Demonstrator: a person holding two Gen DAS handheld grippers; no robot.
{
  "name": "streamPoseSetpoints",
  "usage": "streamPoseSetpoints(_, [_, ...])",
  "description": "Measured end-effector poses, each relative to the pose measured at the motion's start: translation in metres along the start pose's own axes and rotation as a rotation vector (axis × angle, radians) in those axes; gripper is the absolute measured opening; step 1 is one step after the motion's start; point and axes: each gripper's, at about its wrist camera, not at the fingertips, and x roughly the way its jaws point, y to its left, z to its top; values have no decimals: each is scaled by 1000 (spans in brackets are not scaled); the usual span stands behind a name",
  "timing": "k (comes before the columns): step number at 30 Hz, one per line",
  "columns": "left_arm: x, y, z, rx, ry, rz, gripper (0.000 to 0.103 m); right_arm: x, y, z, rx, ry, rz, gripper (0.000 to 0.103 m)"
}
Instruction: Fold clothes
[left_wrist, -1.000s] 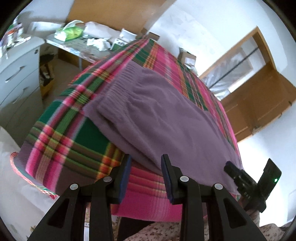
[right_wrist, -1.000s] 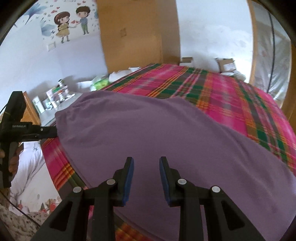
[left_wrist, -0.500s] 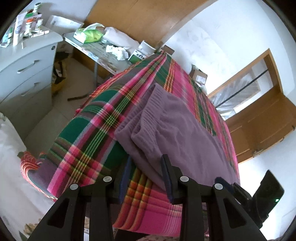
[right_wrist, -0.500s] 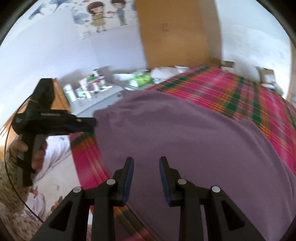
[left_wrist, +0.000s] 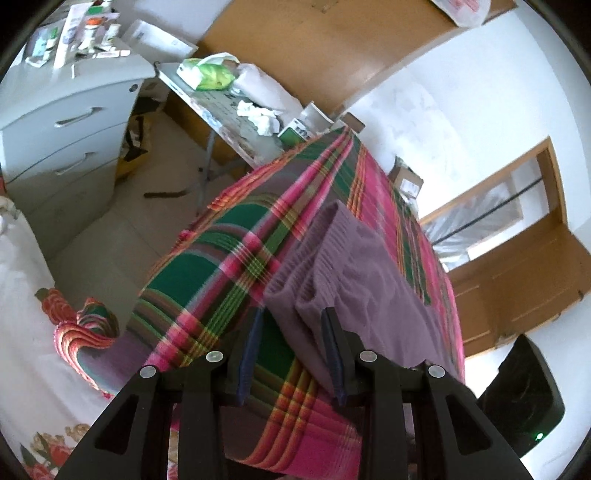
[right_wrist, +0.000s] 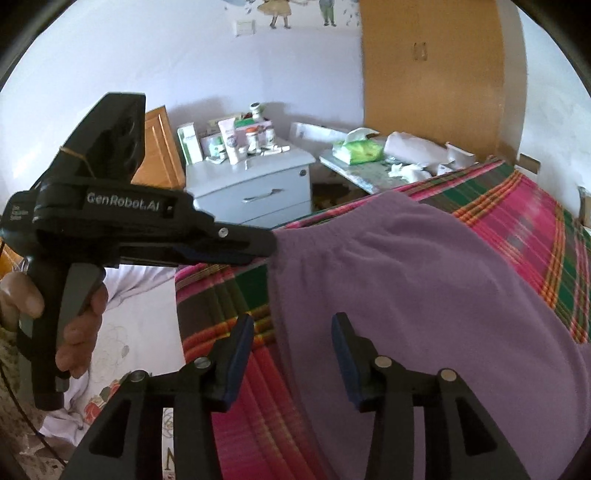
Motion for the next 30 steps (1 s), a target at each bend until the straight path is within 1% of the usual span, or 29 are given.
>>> streamPoseSetpoints(3, [3,0,5,-7,8,1,34,9,7,7,-34,1,-32,45])
streamPoseSetpoints(7, [5,-2,12,-10,7,-1,34,27,16,17,-59,37,-71,45])
streamPoseSetpoints(10, [9,0,17,-31,18,-16,34,37,19,23,-56,61,-119,45])
streamPoseSetpoints(12, [10,0,21,-37,22,-17,34,40,19,26,-44,63,-129,45])
streamPoseSetpoints(15, [12,-1,27,-38,27,-17,34,43,23,27,-62,69,-151,45])
streamPoseSetpoints(17, [14,-3,32,-37,43,-18,34,44,24,28,-63,69,-167,40])
streamPoseSetpoints(18, [15,-2,35,-43,52,-21,34,45,24,28,-62,68,-176,34])
streamPoseSetpoints(19, [16,-2,37,-52,61,-25,34,45,23,28,-58,67,-187,30])
streamPoseSetpoints(20, [17,-1,39,-61,69,-29,34,44,22,28,-59,67,-192,30])
streamPoseSetpoints(21, [18,0,42,-69,77,-33,35,44,23,28,-65,66,-196,26])
streamPoseSetpoints(22, [19,-1,44,-72,80,-28,38,44,24,28,-71,62,-205,21])
streamPoseSetpoints(23, [19,-1,47,-71,80,-21,53,43,25,28,-77,58,-213,19])
streamPoseSetpoints(24, [20,-1,48,-71,84,-17,62,41,26,27,-79,48,-221,16])
streamPoseSetpoints(26, [22,-2,52,-74,104,-39,62,34,27,27,-72,6,-237,10])
streamPoseSetpoints(28, [24,-1,56,-95,107,-61,62,21,26,25,-59,-61,-261,8])
streamPoseSetpoints(30, [27,-1,61,-108,109,-62,62,10,24,23,-49,-118,-275,8])
